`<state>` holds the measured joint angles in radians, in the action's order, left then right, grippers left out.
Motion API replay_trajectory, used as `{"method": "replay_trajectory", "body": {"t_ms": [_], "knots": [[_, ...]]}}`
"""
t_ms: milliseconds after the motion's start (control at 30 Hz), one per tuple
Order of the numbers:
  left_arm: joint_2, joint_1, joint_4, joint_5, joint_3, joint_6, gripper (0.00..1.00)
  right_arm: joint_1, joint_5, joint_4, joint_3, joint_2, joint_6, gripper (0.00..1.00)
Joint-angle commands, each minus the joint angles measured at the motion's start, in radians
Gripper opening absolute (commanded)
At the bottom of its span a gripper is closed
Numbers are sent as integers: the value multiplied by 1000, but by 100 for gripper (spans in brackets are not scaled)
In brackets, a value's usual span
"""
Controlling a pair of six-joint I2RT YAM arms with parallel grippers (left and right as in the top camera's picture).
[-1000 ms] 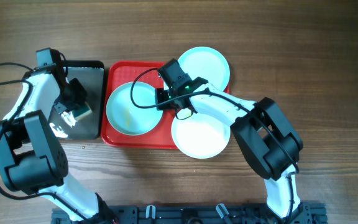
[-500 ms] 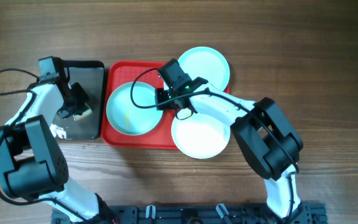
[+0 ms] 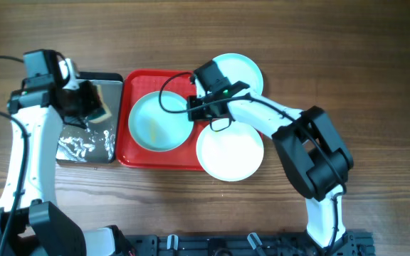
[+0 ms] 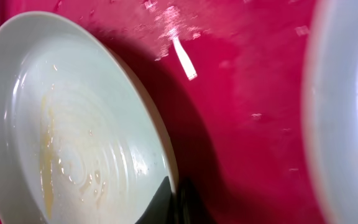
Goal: Clean dirty plates on tray and stack at the side
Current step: 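Scrub the held plate's surface with the sponge in the left gripper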
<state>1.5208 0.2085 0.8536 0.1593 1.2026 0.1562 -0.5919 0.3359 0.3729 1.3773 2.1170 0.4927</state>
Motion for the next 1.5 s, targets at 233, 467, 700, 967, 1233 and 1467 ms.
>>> {"method": "replay_trajectory", "body": {"t_ms": [233,467,700,967,1233,1467], "knots": [[127,-237,-25,43,6,-42,4,20,66,13,3,7,-21,4],[297,-320,-62,37,6,-14,4,20,65,20,3,7,-18,4],[409,-377,-48,-73,6,121,4,20,57,12,3,8,-8,4],[410,-435,-18,-140,6,365,4,19,176,6,2,66,50,4],[410,-457,19,172,6,424,4,19,181,6,2,69,50,4],[410,-543,-106,-94,6,457,4,19,181,5,2,69,49,4]]}}
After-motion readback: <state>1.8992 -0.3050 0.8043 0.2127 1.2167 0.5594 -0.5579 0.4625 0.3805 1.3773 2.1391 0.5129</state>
